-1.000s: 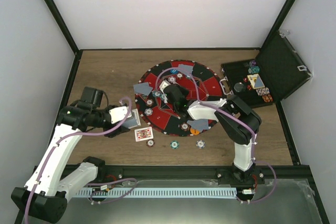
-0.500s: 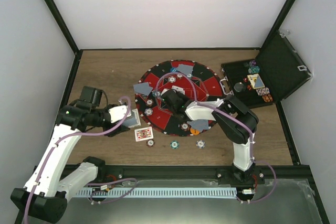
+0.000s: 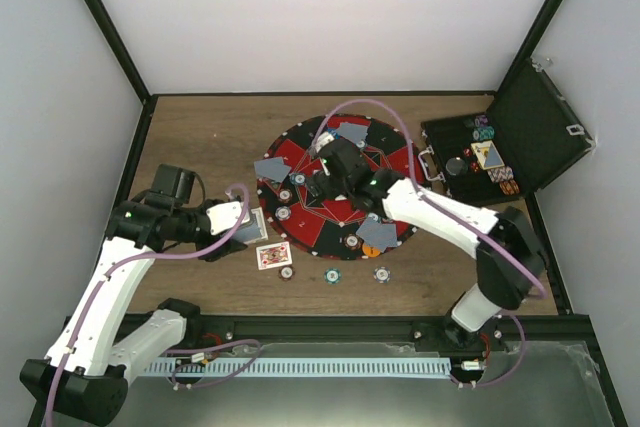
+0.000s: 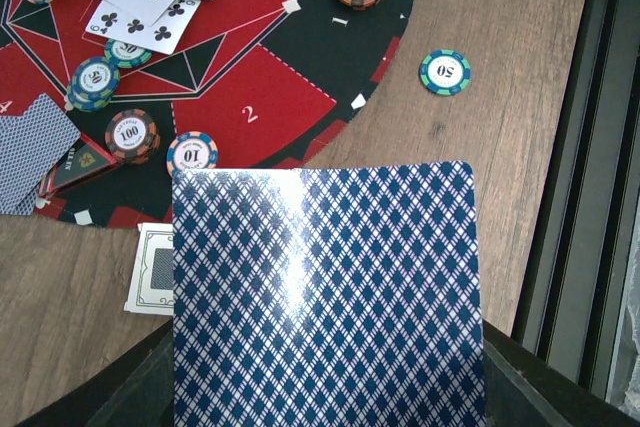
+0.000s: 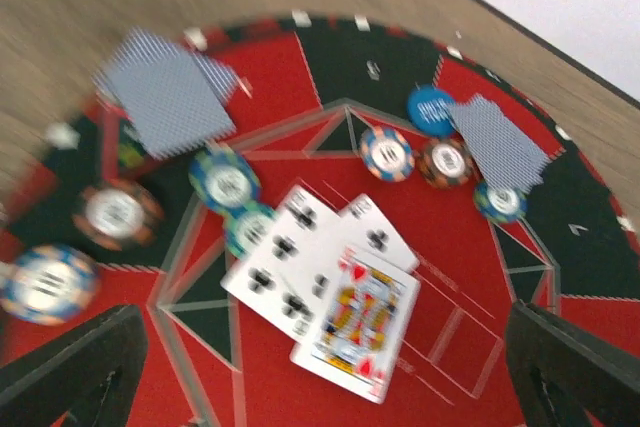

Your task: Distribute texas hold em gaming equipment

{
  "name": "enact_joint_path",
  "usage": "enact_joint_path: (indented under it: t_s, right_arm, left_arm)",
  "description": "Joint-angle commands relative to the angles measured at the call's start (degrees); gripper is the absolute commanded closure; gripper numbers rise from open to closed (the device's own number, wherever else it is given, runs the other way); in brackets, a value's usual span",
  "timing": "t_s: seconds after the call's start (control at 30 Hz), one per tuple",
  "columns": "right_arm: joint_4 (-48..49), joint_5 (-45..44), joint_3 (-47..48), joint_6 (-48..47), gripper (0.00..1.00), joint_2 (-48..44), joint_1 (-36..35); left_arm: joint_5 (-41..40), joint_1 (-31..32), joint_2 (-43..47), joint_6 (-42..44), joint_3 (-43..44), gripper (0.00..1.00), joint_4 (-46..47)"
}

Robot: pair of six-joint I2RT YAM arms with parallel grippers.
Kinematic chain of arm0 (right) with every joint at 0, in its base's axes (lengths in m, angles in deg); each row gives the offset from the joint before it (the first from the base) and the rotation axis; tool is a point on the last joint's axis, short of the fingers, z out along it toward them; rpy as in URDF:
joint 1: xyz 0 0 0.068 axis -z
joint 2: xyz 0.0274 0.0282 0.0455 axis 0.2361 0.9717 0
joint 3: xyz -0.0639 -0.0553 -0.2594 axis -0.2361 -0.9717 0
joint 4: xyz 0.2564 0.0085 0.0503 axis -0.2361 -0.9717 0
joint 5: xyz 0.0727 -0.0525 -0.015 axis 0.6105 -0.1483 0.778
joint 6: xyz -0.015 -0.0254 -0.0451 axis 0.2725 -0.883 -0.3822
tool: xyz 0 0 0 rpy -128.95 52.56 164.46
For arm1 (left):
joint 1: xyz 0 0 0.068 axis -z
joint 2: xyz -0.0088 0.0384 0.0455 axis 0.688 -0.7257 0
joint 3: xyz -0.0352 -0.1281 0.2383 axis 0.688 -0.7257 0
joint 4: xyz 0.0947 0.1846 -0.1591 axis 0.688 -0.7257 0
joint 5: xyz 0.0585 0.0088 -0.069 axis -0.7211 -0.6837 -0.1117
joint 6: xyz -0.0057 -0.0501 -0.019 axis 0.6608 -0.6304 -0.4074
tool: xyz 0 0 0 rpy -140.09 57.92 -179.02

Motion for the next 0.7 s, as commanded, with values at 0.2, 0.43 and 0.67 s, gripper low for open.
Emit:
enact_joint_path:
  t_s: [0.2,0.43,0.67]
  right_arm:
    - [-1.53,39.7,5.42,32.26,0.0,-9.75,1.68]
    - [4.51,54.99,3.21,45.41,0.0,-7.15,-1.1]
    - [11.68,60.02,0.49,49.56,0.02,-4.9,-3.75]
  left_arm:
    - [2.11,-0.04,0.37,0.33,0.65,0.95,0.39]
    - [1.99,-0.06,0.53,0.26,0.81,0.95,0.66]
    - [1.76,-0.04,0.55,0.59,0.69,0.95,0.54]
